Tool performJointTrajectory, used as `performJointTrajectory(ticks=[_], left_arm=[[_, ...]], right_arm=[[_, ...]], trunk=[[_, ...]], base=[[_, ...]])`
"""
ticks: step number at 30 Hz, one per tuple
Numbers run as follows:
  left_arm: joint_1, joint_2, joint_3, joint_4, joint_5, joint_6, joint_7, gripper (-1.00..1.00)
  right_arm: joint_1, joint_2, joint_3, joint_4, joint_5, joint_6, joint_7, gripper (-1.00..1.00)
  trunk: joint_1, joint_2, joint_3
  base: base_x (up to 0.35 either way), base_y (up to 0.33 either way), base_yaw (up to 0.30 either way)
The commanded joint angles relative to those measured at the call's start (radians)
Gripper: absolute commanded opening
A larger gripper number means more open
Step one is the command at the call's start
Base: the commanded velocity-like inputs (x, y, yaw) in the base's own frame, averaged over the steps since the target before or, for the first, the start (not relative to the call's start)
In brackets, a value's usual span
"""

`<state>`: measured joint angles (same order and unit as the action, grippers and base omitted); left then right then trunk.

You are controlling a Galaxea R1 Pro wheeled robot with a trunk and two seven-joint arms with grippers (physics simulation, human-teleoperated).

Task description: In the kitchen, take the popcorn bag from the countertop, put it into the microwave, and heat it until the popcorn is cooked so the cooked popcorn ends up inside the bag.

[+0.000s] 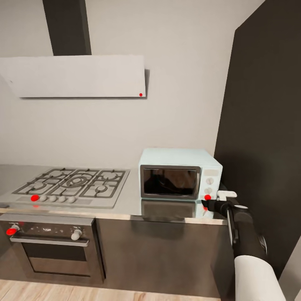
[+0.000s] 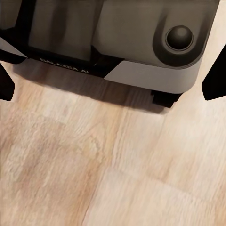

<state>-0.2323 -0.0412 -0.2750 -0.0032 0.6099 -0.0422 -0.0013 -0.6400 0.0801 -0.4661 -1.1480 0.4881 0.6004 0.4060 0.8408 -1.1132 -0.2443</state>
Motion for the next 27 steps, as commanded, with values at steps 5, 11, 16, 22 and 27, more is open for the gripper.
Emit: performJointTrajectory(ticks=[5,11,16,22,27], left_arm=[[-0.001,0.0,-0.008,0.001,0.009,-0.004,0.0,1.0],[-0.001,0.0,-0.008,0.001,0.01,-0.004,0.0,1.0],[-0.001,0.0,-0.008,0.002,0.01,-0.004,0.0,1.0],[-0.001,0.0,-0.008,0.001,0.01,-0.004,0.0,1.0],[-0.001,-0.003,-0.009,0.001,0.011,-0.004,0.001,1.0]], right_arm=[[-0.001,0.0,-0.004,0.014,0.01,0.001,0.004,1.0],[-0.001,0.0,-0.005,0.028,0.013,0.003,-0.014,1.0],[-0.001,0.001,-0.003,0.028,0.015,0.003,-0.011,1.0],[-0.001,0.003,-0.003,0.034,0.009,0.003,0.023,1.0],[-0.001,-0.001,-0.004,0.034,0.012,0.003,0.08,1.0]], trunk=[[0.0,-0.001,-0.001],[0.0,-0.001,0.001],[0.0,-0.001,0.001],[0.0,-0.001,0.001],[0.0,-0.001,0.001]], base=[[0.018,0.0,0.0],[0.0,0.0,-0.161],[0.0,0.0,-0.112],[0.0,0.0,-0.004],[0.0,0.0,0.0]])
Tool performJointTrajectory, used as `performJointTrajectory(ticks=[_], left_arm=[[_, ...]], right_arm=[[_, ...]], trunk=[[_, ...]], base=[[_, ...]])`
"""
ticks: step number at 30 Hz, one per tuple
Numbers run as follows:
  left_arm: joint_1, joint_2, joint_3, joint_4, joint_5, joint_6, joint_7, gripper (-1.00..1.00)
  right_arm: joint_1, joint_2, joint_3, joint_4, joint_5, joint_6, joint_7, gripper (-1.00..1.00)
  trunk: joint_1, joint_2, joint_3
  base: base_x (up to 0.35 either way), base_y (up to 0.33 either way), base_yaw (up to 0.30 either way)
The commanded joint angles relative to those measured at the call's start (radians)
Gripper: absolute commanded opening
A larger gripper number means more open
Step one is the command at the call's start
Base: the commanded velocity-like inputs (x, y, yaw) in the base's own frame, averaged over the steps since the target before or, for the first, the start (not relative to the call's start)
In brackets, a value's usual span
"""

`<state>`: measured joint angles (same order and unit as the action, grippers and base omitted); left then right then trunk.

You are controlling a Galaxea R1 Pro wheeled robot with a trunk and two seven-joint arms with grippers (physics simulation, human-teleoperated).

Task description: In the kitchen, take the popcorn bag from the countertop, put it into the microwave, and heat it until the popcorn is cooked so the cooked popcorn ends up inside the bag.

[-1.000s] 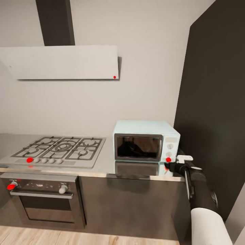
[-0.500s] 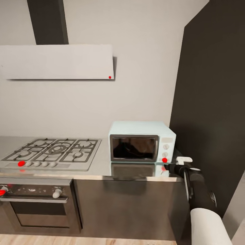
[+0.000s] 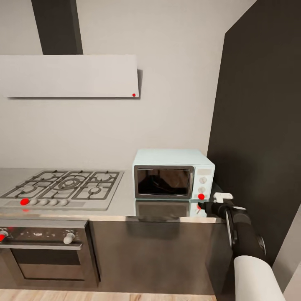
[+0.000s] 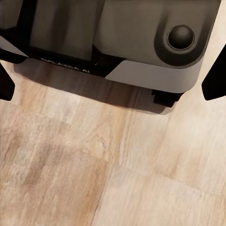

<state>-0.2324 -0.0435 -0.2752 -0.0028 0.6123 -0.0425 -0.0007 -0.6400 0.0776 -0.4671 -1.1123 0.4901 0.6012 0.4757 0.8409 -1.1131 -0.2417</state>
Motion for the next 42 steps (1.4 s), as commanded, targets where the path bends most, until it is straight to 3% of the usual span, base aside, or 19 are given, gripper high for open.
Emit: performJointTrajectory(ticks=[1,5,10,17,24,25,42], left_arm=[[-0.001,-0.001,-0.008,0.001,0.009,-0.003,0.0,1.0],[-0.001,0.0,-0.007,0.001,0.009,-0.003,0.001,1.0],[-0.001,0.001,-0.007,0.001,0.009,-0.003,0.001,1.0],[-0.001,0.002,-0.007,0.001,0.011,-0.003,0.001,1.0],[-0.001,0.002,-0.007,0.001,0.016,-0.003,0.001,1.0],[-0.001,0.002,-0.007,0.001,0.017,-0.003,0.001,1.0],[-0.001,0.001,-0.007,0.001,0.02,-0.003,0.001,1.0]], right_arm=[[-0.001,0.001,-0.004,-0.001,0.011,0.002,0.011,1.0],[-0.001,-0.002,-0.004,-0.001,0.012,0.002,0.01,1.0],[-0.001,-0.029,-0.004,0.005,0.009,0.002,0.004,1.0],[-0.001,-0.048,-0.004,0.024,0.01,0.0,0.002,1.0],[-0.001,-0.051,-0.002,0.025,0.011,0.0,0.0,1.0],[-0.001,-0.05,-0.002,0.025,0.012,0.0,-0.002,-1.0],[-0.001,-0.038,0.002,0.025,0.018,0.001,-0.016,-1.0]], trunk=[[0.0,-0.001,-0.001],[0.0,-0.001,-0.001],[0.0,-0.001,-0.001],[0.0,-0.001,-0.001],[0.0,-0.001,-0.001],[0.0,-0.001,-0.001],[0.0,-0.001,-0.001]], base=[[0.0,0.0,0.0],[0.109,0.0,0.0],[0.243,0.0,0.0],[0.141,0.0,0.0],[0.004,0.0,0.0],[0.0,0.0,0.0],[0.0,0.0,0.0]])
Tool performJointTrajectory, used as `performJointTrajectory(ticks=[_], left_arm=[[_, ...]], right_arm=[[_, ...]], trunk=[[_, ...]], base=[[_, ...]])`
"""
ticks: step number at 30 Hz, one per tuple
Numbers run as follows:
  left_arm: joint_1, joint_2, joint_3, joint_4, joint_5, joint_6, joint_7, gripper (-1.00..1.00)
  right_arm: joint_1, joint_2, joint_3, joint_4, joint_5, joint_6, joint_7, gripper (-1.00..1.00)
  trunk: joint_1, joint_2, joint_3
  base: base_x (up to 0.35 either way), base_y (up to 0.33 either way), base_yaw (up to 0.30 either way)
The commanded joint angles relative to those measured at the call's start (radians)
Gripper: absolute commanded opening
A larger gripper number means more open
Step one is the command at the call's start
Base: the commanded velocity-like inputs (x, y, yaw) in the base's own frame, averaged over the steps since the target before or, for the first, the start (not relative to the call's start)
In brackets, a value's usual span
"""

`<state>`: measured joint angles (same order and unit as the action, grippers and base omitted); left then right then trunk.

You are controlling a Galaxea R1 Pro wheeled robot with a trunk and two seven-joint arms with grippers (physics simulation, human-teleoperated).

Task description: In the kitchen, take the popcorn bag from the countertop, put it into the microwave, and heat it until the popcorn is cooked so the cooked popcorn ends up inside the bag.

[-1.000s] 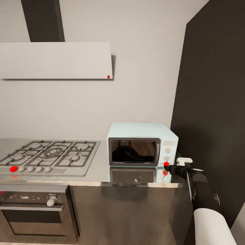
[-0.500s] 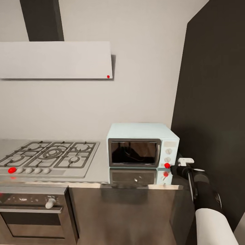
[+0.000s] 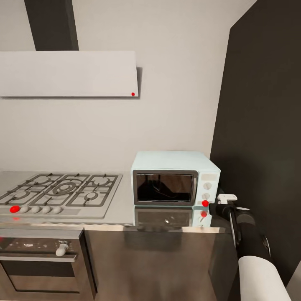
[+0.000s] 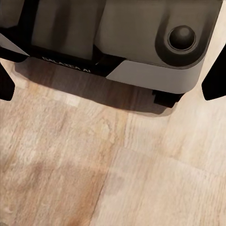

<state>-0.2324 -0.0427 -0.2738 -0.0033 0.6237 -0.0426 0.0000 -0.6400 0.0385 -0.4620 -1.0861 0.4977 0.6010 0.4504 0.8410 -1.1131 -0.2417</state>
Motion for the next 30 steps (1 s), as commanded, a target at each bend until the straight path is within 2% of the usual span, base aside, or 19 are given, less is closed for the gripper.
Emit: performJointTrajectory(ticks=[1,9,30], left_arm=[[-0.001,0.0,-0.008,0.001,0.008,-0.003,0.0,1.0],[-0.001,0.003,-0.008,0.001,0.008,-0.003,0.0,1.0],[-0.001,0.003,-0.009,0.002,0.008,-0.003,0.0,1.0]], right_arm=[[-0.001,0.001,-0.004,-0.001,0.01,0.002,0.01,-1.0],[-0.001,-0.003,-0.006,0.038,0.005,0.0,-0.033,-1.0],[-0.001,-0.006,-0.007,0.059,0.003,-0.005,-0.036,-1.0]], trunk=[[0.0,-0.001,-0.001],[0.0,-0.001,-0.001],[0.0,-0.001,-0.001]], base=[[0.0,0.0,0.0],[0.018,0.0,0.0],[0.121,0.0,0.0]])
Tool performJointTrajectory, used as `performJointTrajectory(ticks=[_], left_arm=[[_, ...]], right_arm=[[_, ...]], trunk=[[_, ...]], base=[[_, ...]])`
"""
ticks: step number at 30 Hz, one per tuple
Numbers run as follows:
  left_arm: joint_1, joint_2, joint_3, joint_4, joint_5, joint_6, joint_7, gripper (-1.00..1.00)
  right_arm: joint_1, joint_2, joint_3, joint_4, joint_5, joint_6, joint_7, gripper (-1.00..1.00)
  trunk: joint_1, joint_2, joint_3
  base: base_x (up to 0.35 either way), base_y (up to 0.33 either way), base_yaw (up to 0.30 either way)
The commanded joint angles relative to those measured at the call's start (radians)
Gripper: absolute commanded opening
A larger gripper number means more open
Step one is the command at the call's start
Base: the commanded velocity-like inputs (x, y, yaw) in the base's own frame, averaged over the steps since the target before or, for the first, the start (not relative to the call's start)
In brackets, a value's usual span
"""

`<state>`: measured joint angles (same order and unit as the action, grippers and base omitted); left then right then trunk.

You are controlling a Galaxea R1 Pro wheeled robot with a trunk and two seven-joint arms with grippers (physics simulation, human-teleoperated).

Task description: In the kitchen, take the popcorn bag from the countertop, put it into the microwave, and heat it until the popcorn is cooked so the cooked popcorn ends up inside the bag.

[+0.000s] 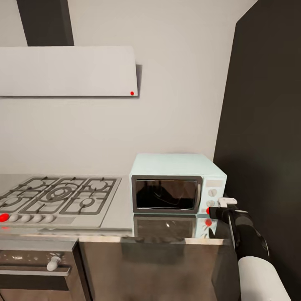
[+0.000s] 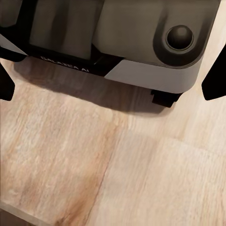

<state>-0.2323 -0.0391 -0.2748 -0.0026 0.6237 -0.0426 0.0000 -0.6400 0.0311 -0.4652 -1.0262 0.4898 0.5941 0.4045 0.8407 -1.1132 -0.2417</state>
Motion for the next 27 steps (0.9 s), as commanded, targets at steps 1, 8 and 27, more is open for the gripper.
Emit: performJointTrajectory(ticks=[1,8,27], left_arm=[[-0.001,0.0,-0.009,0.001,0.008,-0.003,0.0,1.0],[-0.001,-0.001,-0.009,0.001,0.008,-0.003,0.0,1.0],[-0.001,-0.004,-0.008,0.001,0.01,-0.006,0.002,1.0]], right_arm=[[-0.001,0.0,-0.004,0.007,0.011,-0.002,0.01,-1.0],[-0.001,-0.002,-0.004,0.033,0.012,-0.022,0.01,-1.0],[-0.001,-0.003,-0.003,0.022,0.017,-0.018,0.019,-1.0]], trunk=[[0.0,-0.001,-0.001],[0.0,-0.001,-0.001],[0.0,-0.001,-0.001]], base=[[0.138,0.0,0.0],[0.137,0.0,0.0],[-0.173,0.0,0.0]])
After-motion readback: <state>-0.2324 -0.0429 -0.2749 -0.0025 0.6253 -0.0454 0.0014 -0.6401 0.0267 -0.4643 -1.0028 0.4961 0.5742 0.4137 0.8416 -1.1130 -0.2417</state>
